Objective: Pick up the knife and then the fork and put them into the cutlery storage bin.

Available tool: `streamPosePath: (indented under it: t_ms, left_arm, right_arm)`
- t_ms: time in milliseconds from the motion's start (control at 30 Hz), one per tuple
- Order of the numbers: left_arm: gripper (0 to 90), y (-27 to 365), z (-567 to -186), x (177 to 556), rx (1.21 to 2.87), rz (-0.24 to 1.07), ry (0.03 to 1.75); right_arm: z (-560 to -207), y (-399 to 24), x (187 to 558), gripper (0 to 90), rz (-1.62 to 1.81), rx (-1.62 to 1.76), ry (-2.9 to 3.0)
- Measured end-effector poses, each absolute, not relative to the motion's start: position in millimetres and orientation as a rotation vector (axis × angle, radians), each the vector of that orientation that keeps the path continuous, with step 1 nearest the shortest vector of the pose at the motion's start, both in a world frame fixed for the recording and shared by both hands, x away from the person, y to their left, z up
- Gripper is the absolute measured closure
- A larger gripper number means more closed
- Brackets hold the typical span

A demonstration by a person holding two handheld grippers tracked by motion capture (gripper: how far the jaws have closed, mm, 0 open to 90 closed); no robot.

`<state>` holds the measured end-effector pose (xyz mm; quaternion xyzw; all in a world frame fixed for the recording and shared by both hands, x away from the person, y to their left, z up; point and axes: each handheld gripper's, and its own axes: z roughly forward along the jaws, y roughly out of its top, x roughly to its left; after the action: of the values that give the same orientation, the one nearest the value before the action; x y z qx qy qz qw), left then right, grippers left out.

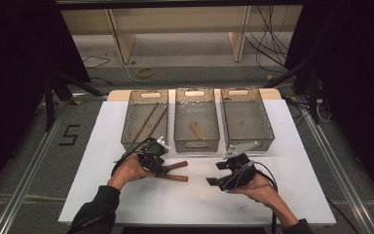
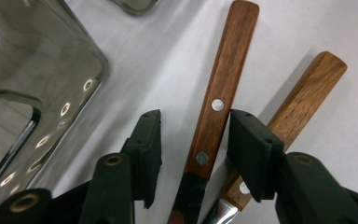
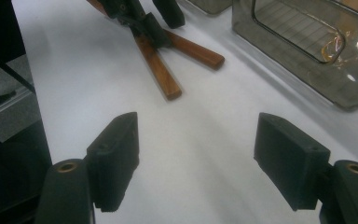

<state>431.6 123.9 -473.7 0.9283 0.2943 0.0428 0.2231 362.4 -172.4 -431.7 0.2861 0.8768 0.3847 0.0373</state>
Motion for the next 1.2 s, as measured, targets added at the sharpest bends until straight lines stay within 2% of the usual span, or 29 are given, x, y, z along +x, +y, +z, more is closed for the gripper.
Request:
streamPosePath:
  t_ms: [433, 1000, 1200]
  left_arm:
    - [69.2, 123.1, -472.8, 427.2, 2.612, 0.155, 0.763]
    - [69.4, 114.0, -470.7, 427.0, 2.684, 0.188, 0.734]
    - [75.4, 110.4, -469.6, 426.2, 2.702, 0.183, 0.729]
  right_arm:
    - [-431.2, -172.8, 362.4, 32.2, 1.17, 0.889, 2.687]
    - [-430.8, -172.5, 363.1, 32.8, 1.166, 0.896, 2.686]
    - [-431.2, -172.3, 363.3, 32.9, 1.165, 0.898, 2.688]
